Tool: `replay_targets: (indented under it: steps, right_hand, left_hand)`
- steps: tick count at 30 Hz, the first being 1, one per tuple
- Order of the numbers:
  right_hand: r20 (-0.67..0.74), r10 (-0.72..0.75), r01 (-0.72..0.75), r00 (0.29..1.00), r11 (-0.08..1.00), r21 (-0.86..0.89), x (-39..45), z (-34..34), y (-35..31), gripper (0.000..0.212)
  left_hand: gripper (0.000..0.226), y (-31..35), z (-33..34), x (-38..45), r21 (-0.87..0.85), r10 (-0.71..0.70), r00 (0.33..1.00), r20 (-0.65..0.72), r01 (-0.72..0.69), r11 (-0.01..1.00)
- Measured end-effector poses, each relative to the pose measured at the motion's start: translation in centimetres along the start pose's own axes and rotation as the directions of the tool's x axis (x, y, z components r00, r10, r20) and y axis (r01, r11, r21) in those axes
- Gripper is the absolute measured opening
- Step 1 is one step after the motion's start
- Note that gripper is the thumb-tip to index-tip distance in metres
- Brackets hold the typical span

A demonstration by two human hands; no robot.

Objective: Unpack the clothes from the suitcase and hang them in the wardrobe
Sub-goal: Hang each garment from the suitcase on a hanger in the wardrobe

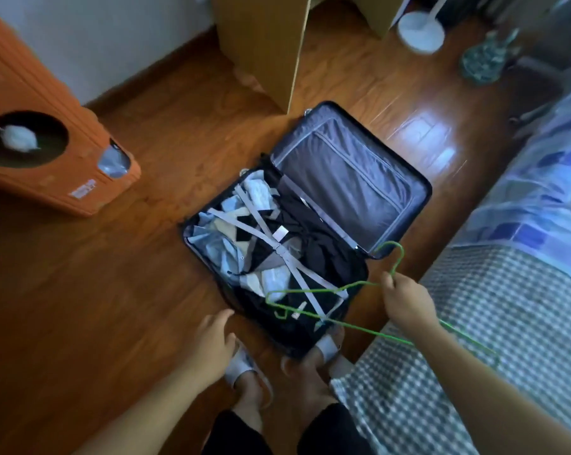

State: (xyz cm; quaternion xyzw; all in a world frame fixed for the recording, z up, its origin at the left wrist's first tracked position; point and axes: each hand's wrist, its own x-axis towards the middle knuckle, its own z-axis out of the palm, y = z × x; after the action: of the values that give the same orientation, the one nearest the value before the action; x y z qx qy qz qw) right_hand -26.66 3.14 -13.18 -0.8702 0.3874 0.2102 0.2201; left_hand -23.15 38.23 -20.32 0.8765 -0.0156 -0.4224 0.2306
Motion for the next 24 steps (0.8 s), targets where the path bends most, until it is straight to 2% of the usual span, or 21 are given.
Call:
replay_targets:
  steps: [3,6,10,13,15,17,19,21,24]
  right_hand:
    - [-0.175,0.175,-0.171,0.969,0.985,0.036,4.3,0.5,3.6,0.037]
    - [-0.221,0.317,-0.287,0.922,0.945,0.159,8.1,0.7,4.4,0.046]
    - [-0.052,0.422,-0.374,0.905,0.847,0.377,13.4,3.0,2.3,0.057]
    - [0.094,0.453,-0.417,0.887,0.694,0.586,17.9,6.8,1.3,0.056]
    - [0.175,0.466,-0.446,0.867,0.571,0.689,21.0,9.9,1.6,0.045]
    - [0.242,0.496,-0.475,0.834,0.423,0.771,23.5,12.8,2.0,0.038]
    - [0.301,0.517,-0.468,0.802,0.229,0.853,26.3,15.3,2.9,0.037]
    - [0.328,0.486,-0.433,0.810,0.118,0.894,29.2,16.9,3.8,0.040]
    - [0.303,0.360,-0.339,0.883,0.042,0.940,34.7,17.6,5.3,0.048]
  left_hand:
    - [0.039,-2.1,1.4,4.1,0.025,-0.123,0.982,0.143,0.120,0.992]
    - [0.019,-1.1,2.4,7.2,-0.044,-0.185,0.971,0.152,0.193,0.980]
    - [0.017,3.2,3.5,11.2,-0.250,-0.229,0.960,0.161,0.264,0.932]
    - [0.018,6.5,4.2,15.0,-0.333,-0.219,0.971,0.093,0.238,0.912]
    - [0.017,7.6,4.9,18.5,-0.325,-0.198,0.980,0.029,0.196,0.925]
    - [0.016,7.4,5.6,23.0,-0.102,-0.084,0.995,-0.051,0.079,0.992]
    - [0.018,6.9,6.5,28.2,0.219,0.110,0.994,-0.023,-0.102,0.970]
    - [0.024,6.4,7.3,33.4,0.439,0.279,0.955,0.097,-0.293,0.849]
    - [0.035,5.0,9.2,40.9,0.602,0.442,0.852,0.282,-0.515,0.610]
